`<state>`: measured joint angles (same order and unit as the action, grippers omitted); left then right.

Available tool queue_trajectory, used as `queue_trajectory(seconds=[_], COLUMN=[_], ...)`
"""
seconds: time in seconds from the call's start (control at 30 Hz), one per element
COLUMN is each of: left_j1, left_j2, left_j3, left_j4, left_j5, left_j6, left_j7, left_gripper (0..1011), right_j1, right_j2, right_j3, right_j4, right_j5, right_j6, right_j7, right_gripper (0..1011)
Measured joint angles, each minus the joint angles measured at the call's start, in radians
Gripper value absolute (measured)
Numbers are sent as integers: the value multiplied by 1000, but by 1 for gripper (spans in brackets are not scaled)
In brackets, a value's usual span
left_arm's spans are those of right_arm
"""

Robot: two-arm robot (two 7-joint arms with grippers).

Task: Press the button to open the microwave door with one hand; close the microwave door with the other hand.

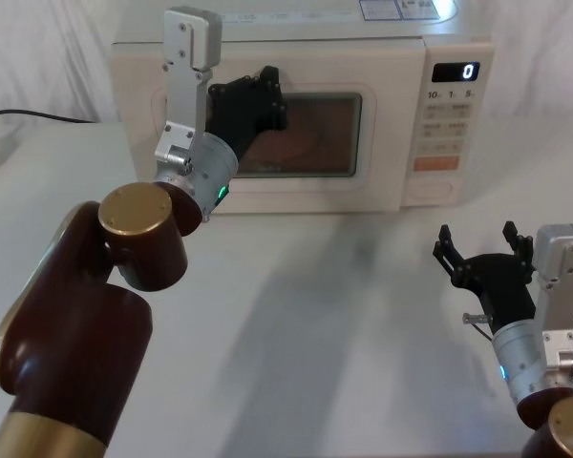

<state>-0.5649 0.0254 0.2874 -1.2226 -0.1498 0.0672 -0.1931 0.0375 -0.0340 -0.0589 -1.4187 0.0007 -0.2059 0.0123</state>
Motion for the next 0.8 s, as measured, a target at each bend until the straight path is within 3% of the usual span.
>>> queue_trajectory(seconds=[0.8], left_j1=[-12], left_j2=[-11], left_j3=[2], left_j4=[21], left_j5=[4], left_j6=[1], left_j7=[0], left_gripper=[0], right_j1=[0], right_j2=[0], right_j3=[0], right_j4=[0], right_j5=[0], right_j6=[0], right_j7=[0], right_gripper=[1002])
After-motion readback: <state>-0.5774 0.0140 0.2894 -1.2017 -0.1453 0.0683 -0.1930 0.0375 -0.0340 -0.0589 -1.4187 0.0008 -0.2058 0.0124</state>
